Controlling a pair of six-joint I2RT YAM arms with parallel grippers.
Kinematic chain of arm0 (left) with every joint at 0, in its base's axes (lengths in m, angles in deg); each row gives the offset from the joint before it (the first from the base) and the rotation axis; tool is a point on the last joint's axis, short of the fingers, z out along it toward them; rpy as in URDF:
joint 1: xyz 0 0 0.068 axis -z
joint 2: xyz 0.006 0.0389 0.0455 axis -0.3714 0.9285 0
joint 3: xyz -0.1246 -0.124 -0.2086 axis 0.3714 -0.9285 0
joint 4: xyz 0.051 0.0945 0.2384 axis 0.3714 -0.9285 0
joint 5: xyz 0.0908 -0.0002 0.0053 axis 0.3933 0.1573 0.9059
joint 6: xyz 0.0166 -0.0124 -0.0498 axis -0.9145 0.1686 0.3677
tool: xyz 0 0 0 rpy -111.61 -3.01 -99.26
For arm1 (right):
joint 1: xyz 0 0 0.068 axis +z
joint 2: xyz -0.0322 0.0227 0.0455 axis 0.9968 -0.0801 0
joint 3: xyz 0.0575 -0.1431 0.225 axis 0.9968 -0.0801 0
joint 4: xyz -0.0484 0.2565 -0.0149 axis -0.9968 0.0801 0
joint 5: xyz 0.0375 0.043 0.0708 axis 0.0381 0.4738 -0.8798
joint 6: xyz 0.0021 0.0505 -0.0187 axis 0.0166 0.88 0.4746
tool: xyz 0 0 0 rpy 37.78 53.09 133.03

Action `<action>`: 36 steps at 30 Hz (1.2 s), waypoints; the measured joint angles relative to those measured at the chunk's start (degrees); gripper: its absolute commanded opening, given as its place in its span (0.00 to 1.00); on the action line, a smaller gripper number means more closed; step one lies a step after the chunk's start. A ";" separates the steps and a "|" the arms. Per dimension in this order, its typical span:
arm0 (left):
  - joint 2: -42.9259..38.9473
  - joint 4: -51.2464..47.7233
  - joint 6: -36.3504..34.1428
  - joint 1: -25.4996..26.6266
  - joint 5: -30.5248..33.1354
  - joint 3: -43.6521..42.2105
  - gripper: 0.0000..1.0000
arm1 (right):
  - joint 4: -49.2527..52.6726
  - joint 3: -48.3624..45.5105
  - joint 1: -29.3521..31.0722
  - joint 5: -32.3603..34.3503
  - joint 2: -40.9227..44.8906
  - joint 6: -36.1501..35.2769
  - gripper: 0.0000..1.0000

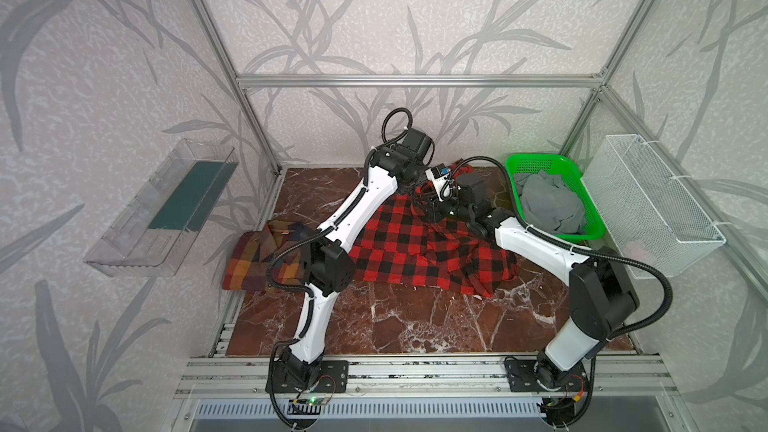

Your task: Fold and stack the long sleeve shirts

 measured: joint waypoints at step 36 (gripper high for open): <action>0.00 1.55 3.80 -0.79 -3.58 1.90 0.00 | -13.18 -4.61 2.25 8.37 -1.77 -3.13 0.05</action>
